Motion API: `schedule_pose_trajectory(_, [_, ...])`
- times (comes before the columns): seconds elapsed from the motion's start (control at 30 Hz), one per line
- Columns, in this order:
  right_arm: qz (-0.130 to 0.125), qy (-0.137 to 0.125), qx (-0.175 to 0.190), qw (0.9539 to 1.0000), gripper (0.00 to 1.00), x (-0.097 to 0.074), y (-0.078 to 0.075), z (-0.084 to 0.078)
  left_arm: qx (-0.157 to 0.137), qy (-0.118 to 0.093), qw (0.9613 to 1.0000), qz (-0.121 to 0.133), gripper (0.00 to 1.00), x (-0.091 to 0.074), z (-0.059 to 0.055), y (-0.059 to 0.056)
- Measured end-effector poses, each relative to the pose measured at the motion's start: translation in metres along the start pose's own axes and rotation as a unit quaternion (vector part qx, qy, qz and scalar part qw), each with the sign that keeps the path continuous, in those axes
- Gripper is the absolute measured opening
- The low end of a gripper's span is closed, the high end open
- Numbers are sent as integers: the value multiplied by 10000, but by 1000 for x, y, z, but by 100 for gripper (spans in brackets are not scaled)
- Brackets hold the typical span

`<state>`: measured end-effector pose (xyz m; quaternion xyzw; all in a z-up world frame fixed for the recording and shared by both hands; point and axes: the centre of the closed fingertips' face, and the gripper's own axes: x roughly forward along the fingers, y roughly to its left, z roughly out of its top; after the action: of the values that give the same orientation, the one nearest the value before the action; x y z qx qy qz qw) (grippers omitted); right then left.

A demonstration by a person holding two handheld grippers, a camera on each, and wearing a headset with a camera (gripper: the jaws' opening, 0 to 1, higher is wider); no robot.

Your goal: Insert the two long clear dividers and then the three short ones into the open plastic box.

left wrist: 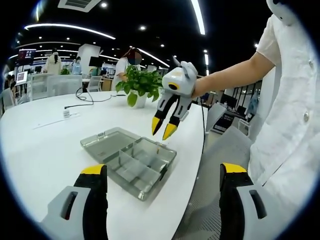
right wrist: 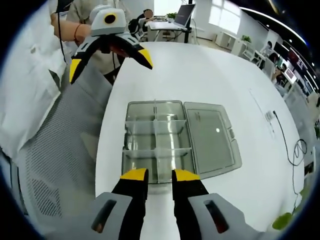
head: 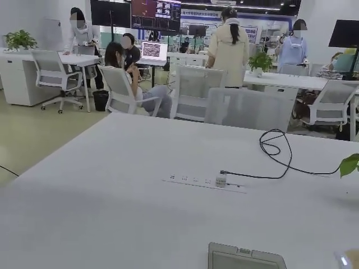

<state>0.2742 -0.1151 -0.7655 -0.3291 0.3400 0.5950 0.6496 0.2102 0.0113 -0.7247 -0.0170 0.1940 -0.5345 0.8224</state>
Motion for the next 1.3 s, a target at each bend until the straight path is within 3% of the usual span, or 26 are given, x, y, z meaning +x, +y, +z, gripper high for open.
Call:
schedule_pose_trajectory(0.27, [-400, -478, 515, 9967, 41, -31, 12, -4, 8, 76, 10000, 4, 100, -5, -2, 4])
schedule_pose_trajectory(0.6, [-834, -1117, 1200, 9829, 64, -47, 38, -28, 128, 270, 9995, -45, 100, -7, -9, 5])
schedule_pose_trajectory(0.73, [-1000, -1360, 1339, 9765, 72, -49, 44, -33, 140, 326, 9994, -45, 100, -8, -12, 4])
schedule_pose_trajectory(1.0, [-1055, -1601, 1645, 9676, 85, -40, 57, -50, 115, 392, 9992, -7, 100, -9, -17, 3])
schedule_pose_trajectory(1.3, [-1066, -1657, 1760, 9645, 86, -37, 61, -55, 101, 473, 9988, -4, 100, -10, -24, 0])
